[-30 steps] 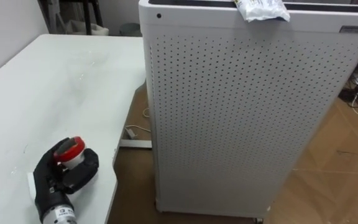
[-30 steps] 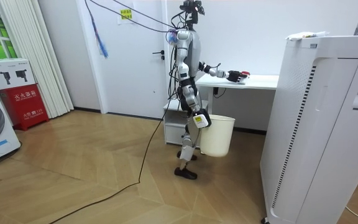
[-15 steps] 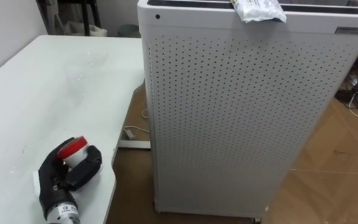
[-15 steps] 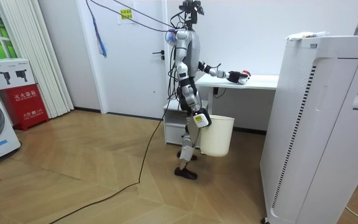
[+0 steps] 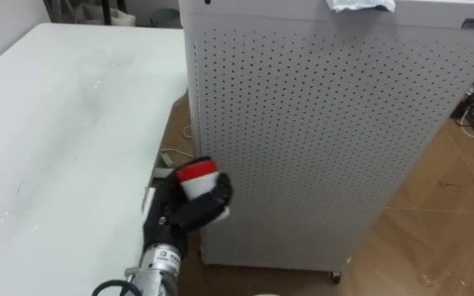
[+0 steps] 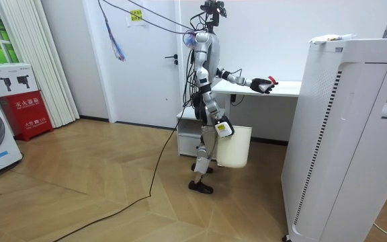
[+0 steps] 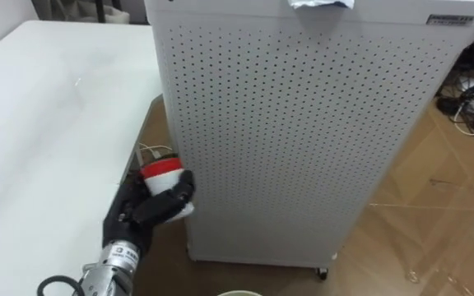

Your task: Pick garbage

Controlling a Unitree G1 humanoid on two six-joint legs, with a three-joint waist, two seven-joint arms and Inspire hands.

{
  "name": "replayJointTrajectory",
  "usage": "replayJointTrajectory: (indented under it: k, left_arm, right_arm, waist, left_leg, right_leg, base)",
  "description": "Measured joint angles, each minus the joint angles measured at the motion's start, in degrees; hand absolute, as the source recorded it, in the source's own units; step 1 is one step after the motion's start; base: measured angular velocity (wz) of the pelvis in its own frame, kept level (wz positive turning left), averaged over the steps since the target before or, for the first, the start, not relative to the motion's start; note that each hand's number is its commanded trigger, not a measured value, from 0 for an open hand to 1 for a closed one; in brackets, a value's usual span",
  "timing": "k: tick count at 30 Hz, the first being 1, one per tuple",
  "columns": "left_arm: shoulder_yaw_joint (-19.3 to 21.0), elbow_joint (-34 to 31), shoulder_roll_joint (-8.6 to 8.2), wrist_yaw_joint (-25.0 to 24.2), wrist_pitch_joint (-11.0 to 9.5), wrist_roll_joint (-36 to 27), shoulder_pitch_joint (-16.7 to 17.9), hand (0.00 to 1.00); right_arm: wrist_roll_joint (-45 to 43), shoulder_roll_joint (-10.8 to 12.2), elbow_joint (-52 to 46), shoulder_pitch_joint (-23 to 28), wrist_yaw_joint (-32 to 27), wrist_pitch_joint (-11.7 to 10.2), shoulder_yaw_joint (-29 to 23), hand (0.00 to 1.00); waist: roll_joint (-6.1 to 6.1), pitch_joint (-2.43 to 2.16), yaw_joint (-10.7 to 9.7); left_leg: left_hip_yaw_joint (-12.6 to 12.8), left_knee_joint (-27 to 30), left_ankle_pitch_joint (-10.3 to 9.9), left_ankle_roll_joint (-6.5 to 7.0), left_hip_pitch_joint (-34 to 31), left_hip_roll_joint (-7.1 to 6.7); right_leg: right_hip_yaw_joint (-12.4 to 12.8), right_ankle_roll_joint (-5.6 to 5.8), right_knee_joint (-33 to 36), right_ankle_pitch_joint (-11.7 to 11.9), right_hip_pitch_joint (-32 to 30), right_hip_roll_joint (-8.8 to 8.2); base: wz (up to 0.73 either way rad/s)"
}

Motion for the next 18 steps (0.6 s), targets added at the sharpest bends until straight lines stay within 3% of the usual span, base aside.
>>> replayJointTrajectory:
  k: [6,18]
  left_arm:
    - [-4.1,-0.1,0.83,-5.7,1.8,-2.3,0.1,1.0]
    - [-6.9,-0.2,0.91,-13.6,2.2,-3.5,1.9,1.0]
  right_arm:
    - [0.3,-0.3,-1.0,-0.8,-1.4,0.8,0.0,1.0]
    - [0.3,-0.5,-2.2,-3.3,-1.4,0.8,-0.1,1.0]
  waist:
    - [0.3,0.14,0.2]
    - [2.1,0.06,0.2]
  left_leg:
    - [1.2,-0.5,0.0,0.0,0.6,0.33]
    - [2.9,-0.3,0.0,-0.01,-0.3,0.69]
  right_leg:
    - [1.5,-0.08,0.2,0.1,-0.3,0.45]
    - [2.1,-0.17,0.7,0.4,-1.7,0.74]
  base:
    - [-0.1]
    - [-0.04]
